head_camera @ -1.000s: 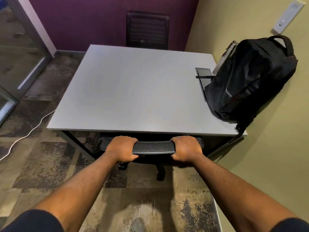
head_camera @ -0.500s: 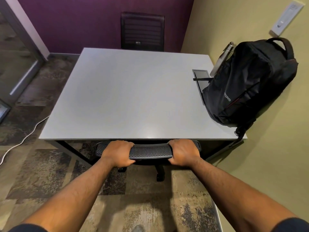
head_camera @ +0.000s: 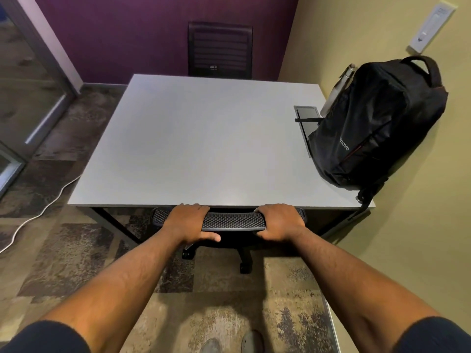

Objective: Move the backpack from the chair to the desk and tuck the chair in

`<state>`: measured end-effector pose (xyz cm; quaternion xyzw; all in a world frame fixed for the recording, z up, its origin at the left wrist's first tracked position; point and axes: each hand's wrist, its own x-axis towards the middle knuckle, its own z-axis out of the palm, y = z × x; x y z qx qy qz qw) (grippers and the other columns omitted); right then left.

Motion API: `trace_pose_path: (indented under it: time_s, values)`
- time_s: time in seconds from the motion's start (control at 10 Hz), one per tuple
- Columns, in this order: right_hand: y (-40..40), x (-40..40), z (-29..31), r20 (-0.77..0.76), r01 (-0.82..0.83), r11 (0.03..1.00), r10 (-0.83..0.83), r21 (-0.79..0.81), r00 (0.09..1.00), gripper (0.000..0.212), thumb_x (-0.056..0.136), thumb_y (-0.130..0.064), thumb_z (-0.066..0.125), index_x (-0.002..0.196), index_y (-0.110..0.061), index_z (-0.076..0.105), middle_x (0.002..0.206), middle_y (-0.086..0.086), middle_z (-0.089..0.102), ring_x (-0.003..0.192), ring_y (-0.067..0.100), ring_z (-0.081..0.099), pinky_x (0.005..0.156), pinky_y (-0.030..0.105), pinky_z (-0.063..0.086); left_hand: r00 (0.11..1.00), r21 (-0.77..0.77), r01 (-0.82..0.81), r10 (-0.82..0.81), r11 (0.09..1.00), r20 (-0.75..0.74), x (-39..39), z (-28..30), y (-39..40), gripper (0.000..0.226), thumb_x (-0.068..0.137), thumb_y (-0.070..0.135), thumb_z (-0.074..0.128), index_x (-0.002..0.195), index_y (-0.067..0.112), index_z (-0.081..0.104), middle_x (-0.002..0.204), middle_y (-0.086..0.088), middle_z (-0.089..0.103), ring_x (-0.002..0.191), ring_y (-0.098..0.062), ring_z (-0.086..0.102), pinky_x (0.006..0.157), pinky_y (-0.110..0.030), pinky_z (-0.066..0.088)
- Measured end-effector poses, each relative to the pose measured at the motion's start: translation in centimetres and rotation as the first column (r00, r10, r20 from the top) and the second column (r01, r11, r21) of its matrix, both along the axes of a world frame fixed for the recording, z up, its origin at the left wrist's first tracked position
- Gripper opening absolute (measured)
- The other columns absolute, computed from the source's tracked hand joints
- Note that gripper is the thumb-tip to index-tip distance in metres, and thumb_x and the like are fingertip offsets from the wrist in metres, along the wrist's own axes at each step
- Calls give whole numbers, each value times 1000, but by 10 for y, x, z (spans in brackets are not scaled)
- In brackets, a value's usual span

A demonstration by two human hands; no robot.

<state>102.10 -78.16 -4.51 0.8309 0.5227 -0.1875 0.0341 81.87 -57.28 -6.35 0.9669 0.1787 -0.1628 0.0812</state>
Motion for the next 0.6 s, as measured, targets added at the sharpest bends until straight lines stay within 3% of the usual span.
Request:
trace_pose_path:
  time_s: [0.1, 0.3, 0.4, 0.5, 0.6]
  values:
    - [3, 1, 2, -38, -38, 999, 38, -11, 999, 73, 79, -71, 67, 140, -32, 61, 129, -5, 73, 117, 22, 68, 98, 40, 56, 1000, 7, -23, 23, 1000, 6, -4, 1, -1, 130, 54, 108, 20, 146, 20, 46, 133, -7, 63, 116, -28, 61, 100, -45, 49]
    - [-8, 5, 19, -173, -28, 998, 19, -50, 985, 87, 89, -82, 57, 158, -29, 47, 152, 0, 62, 136, 25, 59, 112, 43, 46, 997, 7, -78, 78, 997, -8, -10, 21, -14, 91, 87, 86, 33, 142, 15, 51, 137, -10, 61, 125, -30, 57, 107, -45, 41]
    - [-11, 7, 32, -243, -44, 992, 14, -119, 970, 84, 95, -81, 47, 159, -25, 45, 158, 5, 56, 141, 28, 55, 116, 45, 43, 984, -104, -178, 176, 978, -29, -13, 36, -21, 77, 92, 78, 25, 123, 16, 58, 125, -11, 66, 117, -32, 59, 101, -46, 43]
    - [-6, 10, 43, -312, -42, 986, -10, -160, 950, 74, 104, -73, 36, 153, -19, 51, 158, 11, 55, 140, 31, 55, 116, 46, 42, 939, -180, -344, 338, 922, -60, -11, 41, -22, 73, 101, 68, 28, 142, 12, 50, 142, -17, 56, 131, -35, 52, 111, -47, 40]
    - [-2, 10, 49, -308, -32, 983, -27, -183, 951, 78, 108, -68, 30, 163, -14, 38, 171, 11, 38, 155, 29, 40, 125, 44, 31, 918, -199, -392, 370, 898, -141, -8, 49, -23, 74, 105, 61, 28, 159, 11, 29, 164, -20, 31, 151, -37, 31, 124, -49, 26]
